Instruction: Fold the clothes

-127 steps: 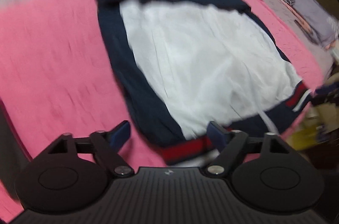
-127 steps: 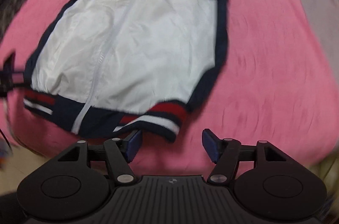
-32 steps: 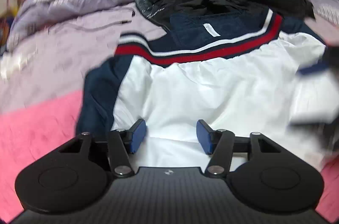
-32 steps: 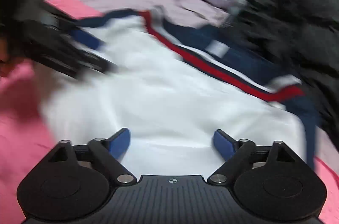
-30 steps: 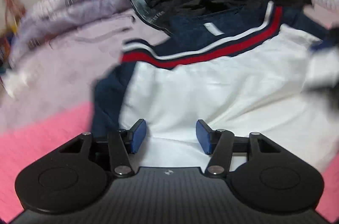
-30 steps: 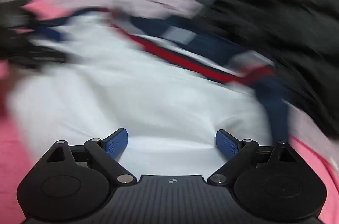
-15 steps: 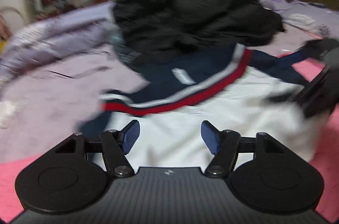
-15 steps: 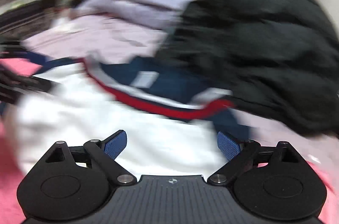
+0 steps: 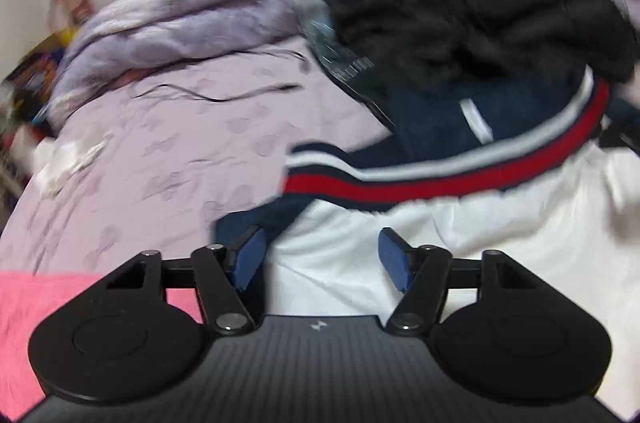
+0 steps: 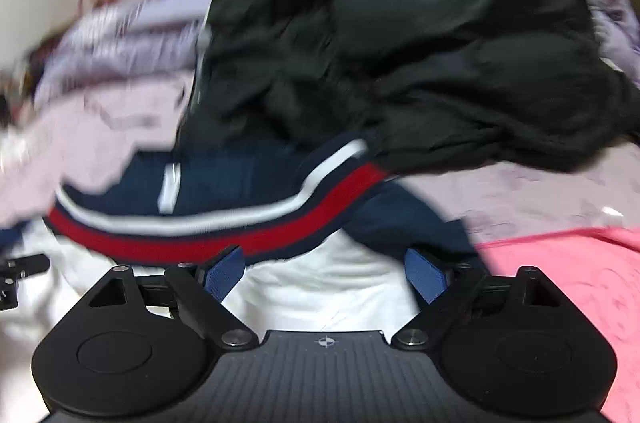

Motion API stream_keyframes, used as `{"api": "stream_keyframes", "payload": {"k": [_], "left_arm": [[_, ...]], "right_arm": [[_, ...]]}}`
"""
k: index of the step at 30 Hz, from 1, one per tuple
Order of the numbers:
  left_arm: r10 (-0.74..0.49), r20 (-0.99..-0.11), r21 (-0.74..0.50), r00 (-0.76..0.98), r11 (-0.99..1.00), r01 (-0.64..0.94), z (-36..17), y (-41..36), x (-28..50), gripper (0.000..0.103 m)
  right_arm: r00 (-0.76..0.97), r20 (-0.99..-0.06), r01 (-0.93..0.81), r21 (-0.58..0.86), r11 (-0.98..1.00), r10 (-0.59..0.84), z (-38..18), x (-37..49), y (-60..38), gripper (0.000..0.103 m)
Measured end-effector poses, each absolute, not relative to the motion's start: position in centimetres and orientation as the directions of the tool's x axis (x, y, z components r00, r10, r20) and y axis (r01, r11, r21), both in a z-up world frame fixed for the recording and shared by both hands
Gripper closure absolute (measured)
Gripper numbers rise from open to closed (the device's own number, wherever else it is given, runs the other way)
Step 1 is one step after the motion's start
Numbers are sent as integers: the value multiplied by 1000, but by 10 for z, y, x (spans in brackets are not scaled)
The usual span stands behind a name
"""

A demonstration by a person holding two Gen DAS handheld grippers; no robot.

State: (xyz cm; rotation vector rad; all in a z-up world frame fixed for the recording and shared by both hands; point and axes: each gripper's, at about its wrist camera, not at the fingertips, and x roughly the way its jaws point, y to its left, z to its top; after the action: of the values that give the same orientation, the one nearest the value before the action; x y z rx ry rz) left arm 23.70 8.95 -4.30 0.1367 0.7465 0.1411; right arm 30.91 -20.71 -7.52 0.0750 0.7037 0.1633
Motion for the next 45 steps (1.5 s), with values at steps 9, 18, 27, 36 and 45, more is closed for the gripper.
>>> {"api": "stream_keyframes", "payload": {"k": [9,18,27,36,45], "left_arm": [[65,-772,-330,632,809,-486,-37,149,91,28],[97,-729,-533,678,541,-651,-87,145,89,11],[60,-681,-563,730,594,-575,-77,144,124,92],[63,-507,-569,860,724,-389,36,121,84,100],[52,-872,-216,487,852,-478,-26,106,-30,65]], "right_arm": [[687,-722,351,430,832,83,-75,164,-331,7],[749,-645,455,668,589,153,-127,175,-309,10],[685,-685,451,667,593,250,-120,206,-299,82],[758,-582,167,609,775,294,0,171,-299,89],[454,-866,364,396,843,211,-43,22,-330,65]]}}
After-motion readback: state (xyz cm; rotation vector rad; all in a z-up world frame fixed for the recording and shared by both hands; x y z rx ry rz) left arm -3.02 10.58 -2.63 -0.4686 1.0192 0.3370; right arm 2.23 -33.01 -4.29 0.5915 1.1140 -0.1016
